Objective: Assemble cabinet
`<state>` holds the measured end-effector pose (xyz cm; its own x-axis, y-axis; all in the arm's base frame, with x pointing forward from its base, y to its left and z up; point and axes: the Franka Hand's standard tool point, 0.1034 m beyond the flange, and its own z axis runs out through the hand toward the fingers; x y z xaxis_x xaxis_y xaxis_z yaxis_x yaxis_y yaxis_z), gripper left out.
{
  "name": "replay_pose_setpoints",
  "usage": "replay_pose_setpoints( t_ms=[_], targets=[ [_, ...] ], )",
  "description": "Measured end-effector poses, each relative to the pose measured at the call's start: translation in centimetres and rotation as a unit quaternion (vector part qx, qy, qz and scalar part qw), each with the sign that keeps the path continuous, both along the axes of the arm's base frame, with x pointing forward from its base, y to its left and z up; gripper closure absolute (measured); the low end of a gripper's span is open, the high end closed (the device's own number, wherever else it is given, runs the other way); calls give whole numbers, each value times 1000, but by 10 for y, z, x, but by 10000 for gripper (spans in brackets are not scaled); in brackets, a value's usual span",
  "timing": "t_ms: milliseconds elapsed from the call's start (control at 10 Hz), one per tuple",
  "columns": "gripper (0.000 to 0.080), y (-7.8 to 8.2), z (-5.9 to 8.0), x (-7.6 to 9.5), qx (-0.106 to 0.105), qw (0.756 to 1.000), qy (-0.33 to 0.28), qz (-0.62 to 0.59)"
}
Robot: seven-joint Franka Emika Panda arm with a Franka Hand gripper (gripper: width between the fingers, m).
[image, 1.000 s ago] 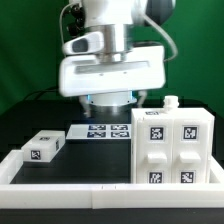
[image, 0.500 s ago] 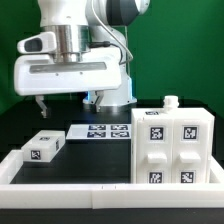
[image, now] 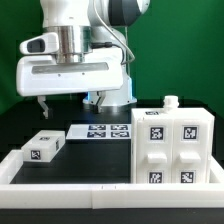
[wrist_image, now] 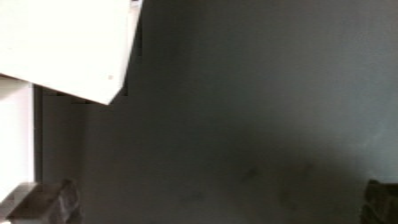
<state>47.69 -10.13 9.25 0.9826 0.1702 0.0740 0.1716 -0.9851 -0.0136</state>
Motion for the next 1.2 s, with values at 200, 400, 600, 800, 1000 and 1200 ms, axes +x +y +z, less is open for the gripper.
replay_pose_setpoints(
  t_ms=[200, 400, 600, 800, 1000, 1200],
  targets=[
    [2, -34, -14, -20, -3, 999, 19, -44],
    [2, -61, -26, -34, -4, 999, 28, -30],
    [2, -70, -29, -38, 0, 999, 29, -25],
    [2, -68, -30, -38, 2, 999, 32, -21],
    [2, -70, -39, -38, 9, 999, 46, -26],
    [2, -65, -50, -45, 2, 999, 42, -27]
  ],
)
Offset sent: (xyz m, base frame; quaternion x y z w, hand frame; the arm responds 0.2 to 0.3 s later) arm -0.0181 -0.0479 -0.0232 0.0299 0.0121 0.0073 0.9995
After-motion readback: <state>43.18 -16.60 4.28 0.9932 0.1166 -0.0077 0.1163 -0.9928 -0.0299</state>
